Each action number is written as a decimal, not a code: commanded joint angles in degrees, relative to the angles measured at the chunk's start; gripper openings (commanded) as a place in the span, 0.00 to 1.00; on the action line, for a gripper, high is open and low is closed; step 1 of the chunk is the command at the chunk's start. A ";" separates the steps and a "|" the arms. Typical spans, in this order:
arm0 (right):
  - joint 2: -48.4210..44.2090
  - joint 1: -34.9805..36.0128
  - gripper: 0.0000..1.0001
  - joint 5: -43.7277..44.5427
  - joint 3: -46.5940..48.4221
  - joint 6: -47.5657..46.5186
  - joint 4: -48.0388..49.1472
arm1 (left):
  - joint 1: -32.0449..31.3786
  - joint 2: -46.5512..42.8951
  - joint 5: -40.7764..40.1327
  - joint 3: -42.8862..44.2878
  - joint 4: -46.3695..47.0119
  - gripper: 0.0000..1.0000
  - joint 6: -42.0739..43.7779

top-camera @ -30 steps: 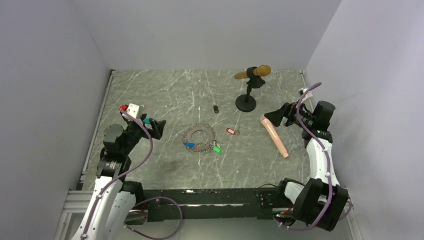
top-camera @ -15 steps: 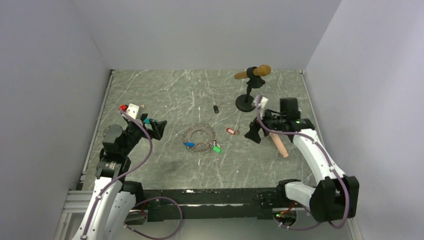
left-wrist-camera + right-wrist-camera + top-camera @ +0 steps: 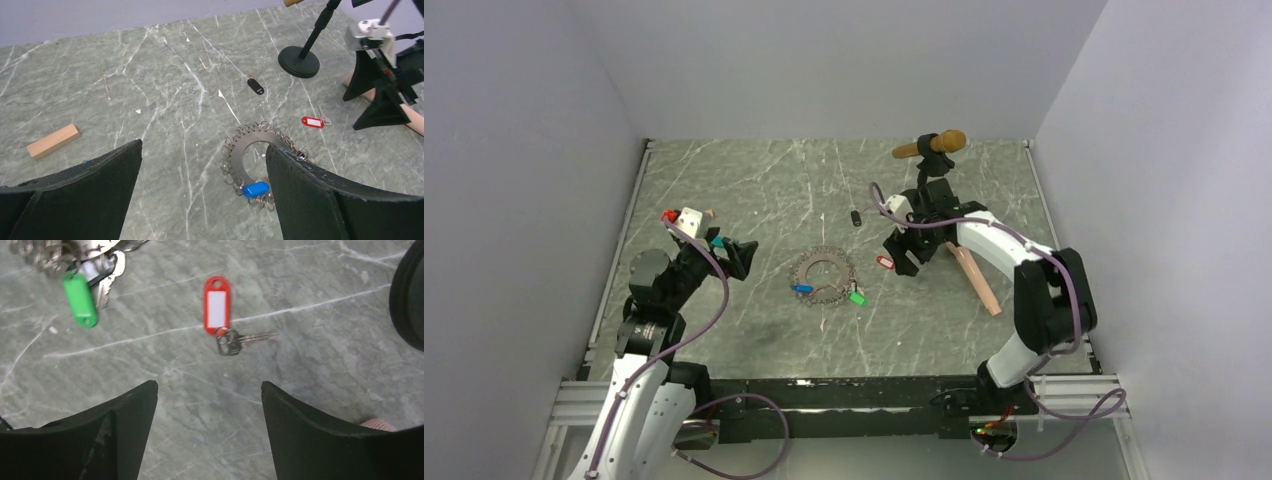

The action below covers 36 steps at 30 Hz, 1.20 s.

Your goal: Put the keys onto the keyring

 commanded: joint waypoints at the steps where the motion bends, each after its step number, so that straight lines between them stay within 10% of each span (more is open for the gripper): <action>1: 5.19 -0.09 0.76 2.94 6.10 2.25 -1.15 | 0.10 0.06 1.47 2.46 1.15 0.99 -0.01; 14: 15.52 -0.02 0.46 -4.98 15.04 0.10 -8.52 | 0.11 0.47 1.66 2.72 0.91 0.99 0.03; 36: 21.81 -0.25 0.38 -7.50 19.24 -2.57 -12.53 | 0.09 0.05 1.74 2.72 1.06 0.99 0.05</action>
